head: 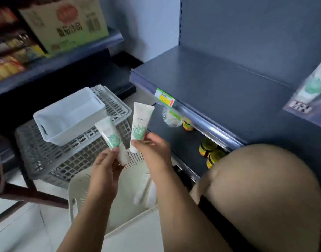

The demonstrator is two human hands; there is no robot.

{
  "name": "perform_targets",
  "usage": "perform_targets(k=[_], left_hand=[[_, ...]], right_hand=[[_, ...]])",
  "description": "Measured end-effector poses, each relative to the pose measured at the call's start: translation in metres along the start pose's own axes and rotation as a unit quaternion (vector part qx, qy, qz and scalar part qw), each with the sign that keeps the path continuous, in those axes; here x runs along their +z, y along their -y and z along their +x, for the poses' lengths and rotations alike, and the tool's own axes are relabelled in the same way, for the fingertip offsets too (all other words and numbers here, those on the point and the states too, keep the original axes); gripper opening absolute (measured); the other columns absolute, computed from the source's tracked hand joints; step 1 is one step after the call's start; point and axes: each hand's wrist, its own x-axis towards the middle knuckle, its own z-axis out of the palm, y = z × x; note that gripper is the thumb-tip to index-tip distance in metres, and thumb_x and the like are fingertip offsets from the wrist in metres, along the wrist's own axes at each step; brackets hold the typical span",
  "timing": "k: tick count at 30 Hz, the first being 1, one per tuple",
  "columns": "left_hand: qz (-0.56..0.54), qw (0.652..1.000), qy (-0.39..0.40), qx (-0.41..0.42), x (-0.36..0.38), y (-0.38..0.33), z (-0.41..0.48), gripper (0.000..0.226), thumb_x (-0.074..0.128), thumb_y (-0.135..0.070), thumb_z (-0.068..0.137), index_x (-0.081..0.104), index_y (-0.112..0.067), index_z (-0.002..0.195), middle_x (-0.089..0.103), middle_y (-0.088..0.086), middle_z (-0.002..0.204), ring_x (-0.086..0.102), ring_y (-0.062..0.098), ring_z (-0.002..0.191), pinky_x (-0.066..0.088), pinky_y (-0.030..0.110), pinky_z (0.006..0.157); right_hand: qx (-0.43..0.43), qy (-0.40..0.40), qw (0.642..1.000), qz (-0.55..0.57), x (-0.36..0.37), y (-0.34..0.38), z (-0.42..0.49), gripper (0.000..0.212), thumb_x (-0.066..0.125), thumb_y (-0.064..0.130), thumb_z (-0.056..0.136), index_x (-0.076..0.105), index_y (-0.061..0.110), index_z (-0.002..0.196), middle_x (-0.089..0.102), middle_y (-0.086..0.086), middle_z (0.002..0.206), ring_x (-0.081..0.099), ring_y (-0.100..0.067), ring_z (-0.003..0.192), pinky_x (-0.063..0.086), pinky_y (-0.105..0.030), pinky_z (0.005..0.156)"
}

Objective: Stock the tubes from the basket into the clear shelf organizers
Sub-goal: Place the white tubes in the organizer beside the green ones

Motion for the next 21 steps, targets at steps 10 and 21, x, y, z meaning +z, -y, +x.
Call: perform_targets(k=[10, 21], left_hand=[[0.046, 0.960, 0.231, 0.154, 0.142, -0.084, -0.068, 0.023, 0.062, -0.002, 0.093, 0.063, 0.000, 0.116, 0.074, 0.014, 0.103, 0.070, 0.024, 0.088, 0.059, 0.029, 0.074], [0.171, 0.834, 0.437, 0.290, 0.308, -0.047, -0.168, 0.022, 0.080, -0.014, 0.083, 0.070, -0.022, 0.101, 0.076, 0.001, 0.102, 0.071, 0.026, 0.096, 0.056, 0.052, 0.092]], right_hand=[[-0.261, -0.152, 0.939, -0.164, -0.102, 0.145, -0.080, 0.026, 0.076, 0.033, 0.077, 0.072, 0.030, 0.102, 0.075, 0.015, 0.088, 0.069, -0.004, 0.077, 0.060, -0.038, 0.067], [-0.294, -0.313, 0.894, -0.125, -0.284, 0.184, -0.172, 0.028, 0.078, 0.014, 0.081, 0.075, 0.029, 0.105, 0.076, 0.016, 0.096, 0.072, -0.001, 0.087, 0.060, -0.029, 0.081]])
